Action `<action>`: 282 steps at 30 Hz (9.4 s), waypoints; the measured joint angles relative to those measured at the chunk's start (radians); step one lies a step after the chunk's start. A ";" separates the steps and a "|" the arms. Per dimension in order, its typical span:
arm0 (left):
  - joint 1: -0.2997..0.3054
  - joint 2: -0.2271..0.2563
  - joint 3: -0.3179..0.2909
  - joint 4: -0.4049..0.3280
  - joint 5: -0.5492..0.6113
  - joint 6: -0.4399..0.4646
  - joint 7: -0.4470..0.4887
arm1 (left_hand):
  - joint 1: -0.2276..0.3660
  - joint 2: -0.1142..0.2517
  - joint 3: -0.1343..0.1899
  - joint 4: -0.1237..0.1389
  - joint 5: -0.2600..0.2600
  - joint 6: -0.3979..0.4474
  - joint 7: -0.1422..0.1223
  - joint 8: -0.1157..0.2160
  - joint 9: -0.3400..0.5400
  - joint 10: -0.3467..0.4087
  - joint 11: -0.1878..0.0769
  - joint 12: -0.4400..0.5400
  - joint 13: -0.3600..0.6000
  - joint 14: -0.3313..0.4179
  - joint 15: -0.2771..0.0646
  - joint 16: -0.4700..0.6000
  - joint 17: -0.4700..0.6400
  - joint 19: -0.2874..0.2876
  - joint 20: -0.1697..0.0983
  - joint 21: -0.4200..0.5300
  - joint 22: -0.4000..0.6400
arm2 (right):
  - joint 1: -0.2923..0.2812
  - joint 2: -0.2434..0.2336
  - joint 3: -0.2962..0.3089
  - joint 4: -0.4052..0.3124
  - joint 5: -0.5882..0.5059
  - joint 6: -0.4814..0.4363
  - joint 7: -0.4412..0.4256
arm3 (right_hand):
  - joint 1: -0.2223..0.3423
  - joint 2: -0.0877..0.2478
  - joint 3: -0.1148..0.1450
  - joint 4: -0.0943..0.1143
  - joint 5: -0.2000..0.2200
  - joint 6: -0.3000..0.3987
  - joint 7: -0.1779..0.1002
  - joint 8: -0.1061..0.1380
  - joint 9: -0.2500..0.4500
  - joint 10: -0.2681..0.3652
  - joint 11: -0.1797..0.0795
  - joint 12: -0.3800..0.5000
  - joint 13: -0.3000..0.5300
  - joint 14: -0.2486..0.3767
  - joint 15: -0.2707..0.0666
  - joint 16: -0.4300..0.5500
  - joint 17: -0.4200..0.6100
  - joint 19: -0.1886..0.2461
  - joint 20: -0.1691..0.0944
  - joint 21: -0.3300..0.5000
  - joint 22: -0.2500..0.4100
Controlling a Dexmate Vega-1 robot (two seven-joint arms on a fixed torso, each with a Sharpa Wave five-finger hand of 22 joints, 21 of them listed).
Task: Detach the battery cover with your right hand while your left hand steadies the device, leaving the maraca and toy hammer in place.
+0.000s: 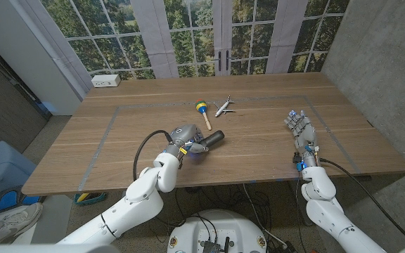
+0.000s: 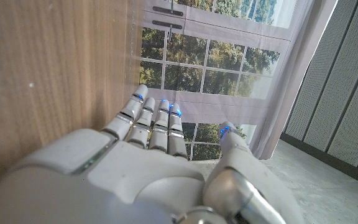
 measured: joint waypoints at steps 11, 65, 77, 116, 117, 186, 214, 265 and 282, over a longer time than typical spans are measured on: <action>-0.027 0.016 0.008 0.006 -0.042 -0.028 0.094 | 0.000 0.000 -0.009 0.003 0.000 0.006 -0.006 -0.008 -0.001 0.005 -0.001 -0.001 0.000 0.000 0.000 0.007 0.010 0.000 0.000 0.011 0.002 | -0.023 -0.028 -0.010 -0.077 -0.055 -0.059 -0.069 | 0.031 -0.013 0.004 -0.040 0.008 -0.004 0.004 0.000 0.000 -0.004 -0.004 -0.005 0.000 0.027 0.009 0.000 -0.004 0.029 0.000 0.000 0.001; -0.165 -0.007 0.016 0.155 -0.198 -0.315 0.225 | 0.000 0.000 -0.026 0.006 0.012 0.020 -0.020 -0.035 -0.002 0.013 -0.011 -0.008 0.001 0.000 0.000 0.010 0.045 -0.037 0.014 0.085 0.010 | -0.056 -0.161 -0.088 -0.336 -0.178 -0.270 -0.116 | 0.042 -0.014 -0.012 -0.063 0.008 -0.015 0.014 -0.005 0.000 -0.013 -0.005 -0.009 0.003 0.021 0.015 0.000 0.003 0.039 0.011 -0.017 0.005; -0.197 -0.032 0.033 0.194 -0.210 -0.350 0.216 | 0.000 0.000 -0.028 0.008 0.012 0.022 -0.018 -0.040 0.001 0.014 -0.011 -0.008 0.004 0.000 0.000 0.009 0.051 -0.042 0.016 0.097 0.009 | -0.055 -0.175 -0.099 -0.357 -0.181 -0.281 -0.096 | 0.030 -0.026 -0.019 -0.061 0.003 -0.015 0.014 -0.005 0.000 -0.017 -0.002 -0.009 0.003 0.021 0.014 0.000 0.003 0.044 0.016 -0.021 0.005; -0.231 -0.067 0.074 0.268 -0.182 -0.415 0.244 | 0.004 -0.004 -0.037 0.009 0.016 0.029 -0.018 -0.059 0.003 0.023 -0.016 -0.016 0.009 0.000 0.000 0.006 0.061 -0.065 0.021 0.138 -0.001 | -0.006 -0.198 -0.150 -0.390 -0.180 -0.325 -0.031 | 0.109 -0.066 -0.027 -0.092 -0.001 0.034 0.012 0.018 0.010 0.013 -0.013 0.004 0.016 0.095 -0.013 0.035 0.022 0.097 0.039 -0.027 0.009; -0.231 -0.067 0.074 0.268 -0.182 -0.415 0.244 | 0.004 -0.004 -0.037 0.009 0.016 0.029 -0.018 -0.059 0.003 0.023 -0.016 -0.016 0.009 0.000 0.000 0.006 0.061 -0.065 0.021 0.138 -0.001 | -0.006 -0.198 -0.150 -0.390 -0.180 -0.326 -0.031 | 0.124 -0.067 -0.025 -0.094 -0.001 0.034 0.012 0.018 0.010 0.016 -0.016 0.004 0.019 0.095 -0.013 0.037 0.025 0.108 0.035 -0.022 0.010; -0.248 -0.084 0.101 0.298 -0.155 -0.419 0.238 | 0.005 -0.003 -0.041 0.007 0.018 0.040 -0.018 -0.081 0.009 0.040 -0.031 -0.033 0.019 0.000 0.000 -0.008 0.077 -0.095 0.027 0.204 -0.028 | 0.039 -0.181 -0.207 -0.466 -0.307 -0.439 -0.150 | 0.590 -0.157 -0.156 -0.076 0.034 0.274 -0.059 0.237 0.135 0.332 -0.168 0.330 0.360 0.363 -0.063 0.391 0.419 0.270 -0.013 0.069 0.037; -0.241 -0.086 0.104 0.286 -0.142 -0.414 0.250 | 0.009 -0.008 -0.036 0.007 0.018 0.040 -0.019 -0.089 0.012 0.051 -0.041 -0.040 0.023 0.000 -0.001 -0.018 0.073 -0.112 0.035 0.227 -0.047 | 0.005 -0.095 -0.213 -0.453 -0.474 -0.404 -0.348 | 0.915 -0.107 -0.102 -0.085 0.003 0.409 -0.097 0.415 0.241 0.422 -0.175 0.539 0.565 0.636 -0.117 0.483 0.680 0.387 -0.106 0.274 0.075; -0.229 -0.080 0.074 0.291 -0.154 -0.466 0.286 | 0.028 0.008 -0.032 0.007 0.019 0.047 -0.015 -0.098 0.017 0.055 -0.041 -0.051 0.033 0.014 -0.018 -0.026 0.083 -0.129 0.039 0.267 -0.070 | 0.019 0.013 -0.201 -0.356 -0.559 -0.310 -0.459 | 0.917 -0.109 -0.139 -0.047 0.035 0.482 -0.086 0.388 0.135 0.570 -0.116 0.418 0.506 0.856 -0.199 0.326 0.765 0.333 -0.105 0.516 0.053; -0.236 -0.086 0.070 0.313 -0.167 -0.486 0.294 | 0.027 0.009 -0.031 0.006 0.017 0.046 -0.015 -0.105 0.016 0.055 -0.041 -0.056 0.031 0.021 -0.026 -0.029 0.084 -0.135 0.041 0.280 -0.075 | 0.045 0.056 -0.189 -0.289 -0.463 -0.230 -0.402 | 0.917 -0.109 -0.123 -0.063 0.026 0.429 -0.026 0.408 0.288 0.583 -0.103 0.465 0.506 0.933 -0.225 0.401 0.885 0.297 -0.106 0.652 0.034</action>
